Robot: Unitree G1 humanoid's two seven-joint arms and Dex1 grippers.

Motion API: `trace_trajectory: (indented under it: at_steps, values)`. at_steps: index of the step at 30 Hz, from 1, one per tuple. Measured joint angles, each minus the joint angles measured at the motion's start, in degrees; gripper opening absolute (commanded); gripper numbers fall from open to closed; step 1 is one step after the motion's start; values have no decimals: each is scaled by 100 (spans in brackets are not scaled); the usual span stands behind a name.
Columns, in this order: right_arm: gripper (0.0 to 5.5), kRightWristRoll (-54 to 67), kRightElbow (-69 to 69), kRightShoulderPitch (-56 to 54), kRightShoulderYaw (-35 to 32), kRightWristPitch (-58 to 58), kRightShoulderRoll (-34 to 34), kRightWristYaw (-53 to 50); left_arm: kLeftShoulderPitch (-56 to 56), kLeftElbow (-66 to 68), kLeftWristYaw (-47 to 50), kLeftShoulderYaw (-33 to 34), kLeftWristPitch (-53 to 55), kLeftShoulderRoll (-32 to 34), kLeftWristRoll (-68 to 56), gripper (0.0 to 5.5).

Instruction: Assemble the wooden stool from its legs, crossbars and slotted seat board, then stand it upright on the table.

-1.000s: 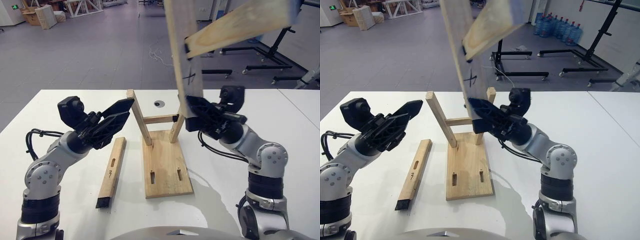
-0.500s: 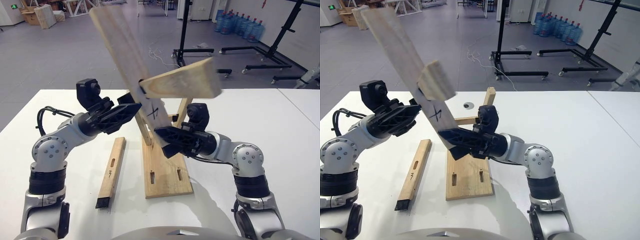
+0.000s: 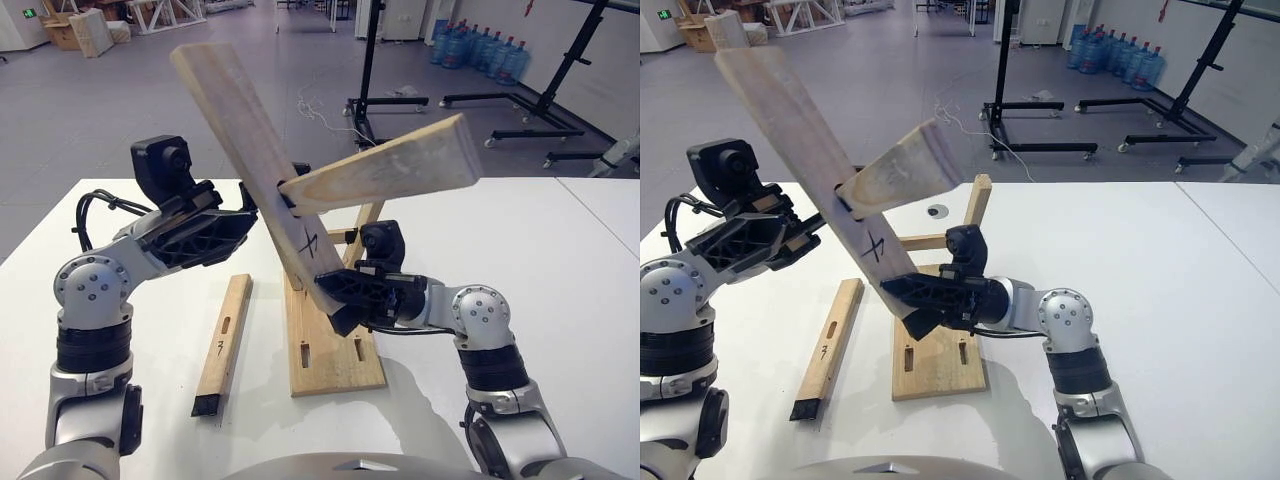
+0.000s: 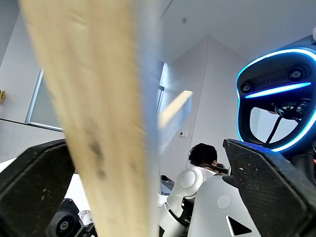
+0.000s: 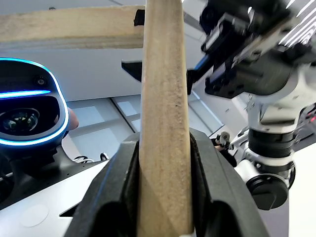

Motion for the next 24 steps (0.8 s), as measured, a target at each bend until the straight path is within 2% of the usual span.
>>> trace_trajectory:
  at_steps: [5, 19, 24]
  values:
    - [103, -330, 51, 0, 111, 156, -81, 255, -74, 55, -126, -18, 84, -1, 39, 414]
    - [103, -154, 208, -1, 109, 660, -8, 482, -80, 101, -247, 8, 116, -9, 44, 222]
    - [103, -165, 245, -10, 106, 667, 51, 477, -80, 100, -247, 41, 114, -9, 62, 220]
